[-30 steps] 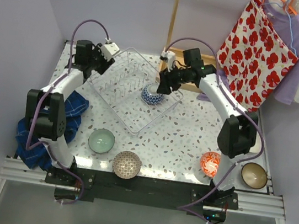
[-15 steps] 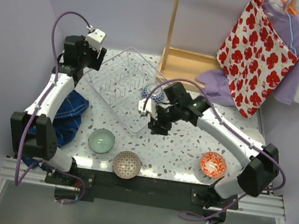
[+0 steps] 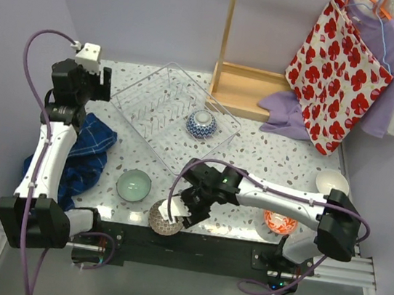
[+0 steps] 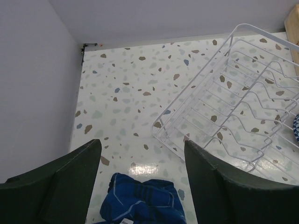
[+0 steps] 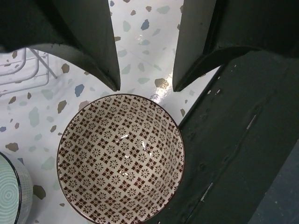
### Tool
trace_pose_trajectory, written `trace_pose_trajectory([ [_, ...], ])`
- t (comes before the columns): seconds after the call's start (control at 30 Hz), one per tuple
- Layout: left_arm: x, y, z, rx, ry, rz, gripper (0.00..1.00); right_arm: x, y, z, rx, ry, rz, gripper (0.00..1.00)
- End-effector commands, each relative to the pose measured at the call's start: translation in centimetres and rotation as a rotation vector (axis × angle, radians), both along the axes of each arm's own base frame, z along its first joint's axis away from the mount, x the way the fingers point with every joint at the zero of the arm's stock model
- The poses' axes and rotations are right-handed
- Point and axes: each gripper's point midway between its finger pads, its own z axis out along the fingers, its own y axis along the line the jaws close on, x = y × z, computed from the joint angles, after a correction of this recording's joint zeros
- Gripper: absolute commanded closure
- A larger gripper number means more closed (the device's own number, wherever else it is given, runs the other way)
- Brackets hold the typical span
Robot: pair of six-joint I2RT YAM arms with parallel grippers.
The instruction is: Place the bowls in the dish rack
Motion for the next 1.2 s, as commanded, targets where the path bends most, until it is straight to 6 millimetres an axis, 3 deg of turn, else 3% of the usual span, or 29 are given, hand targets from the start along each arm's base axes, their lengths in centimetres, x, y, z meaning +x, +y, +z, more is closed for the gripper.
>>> trace_pose_trajectory([
  [0.0, -0.8, 0.6, 0.8, -0.002, -0.039, 0.021, 0.23, -0.8, 0.8, 0.2, 0.050, -0.059, 0.104, 0.48],
  [0.3, -1.2, 1.3, 1.9, -0.043, -0.067, 0.033, 0.24, -3.8, 1.9, -1.3, 0.038, -0.041, 0.189, 0.52],
  [0.5, -1.2, 1.1, 2.4, -0.080, -0.083, 0.021, 0.24, -4.5, 2.9, -2.3, 0.035, -0.067, 0.181, 0.53],
  [0.63, -1.4, 1.0, 2.2, -0.087, -0.082, 0.018, 0.24, -5.0, 2.5, -3.1, 0.018, -0.064, 0.184, 0.54],
  [0.77, -1.7, 0.9, 2.1, -0.092, -0.082, 0.014, 0.25, -4.4, 2.5, -4.0, 0.011, -0.094, 0.148, 0.60],
  [1.0, -2.2, 0.5, 2.0, -0.104, -0.085, -0.001, 0.26, -5.1, 3.3, -4.4, 0.028, -0.098, 0.136, 0.80],
  [1.07, -2.3, 0.4, 2.1, -0.103, -0.087, -0.004, 0.26, -5.0, 3.1, -4.2, 0.020, -0.103, 0.133, 0.90],
  [1.13, -2.5, 0.5, 2.4, -0.094, -0.091, -0.007, 0.26, -4.9, 2.8, -3.0, 0.012, -0.110, 0.129, 1.00],
  [1.17, -2.6, 0.4, 2.6, -0.088, -0.094, -0.012, 0.26, -5.2, 2.6, -2.3, 0.013, -0.102, 0.142, 1.00],
])
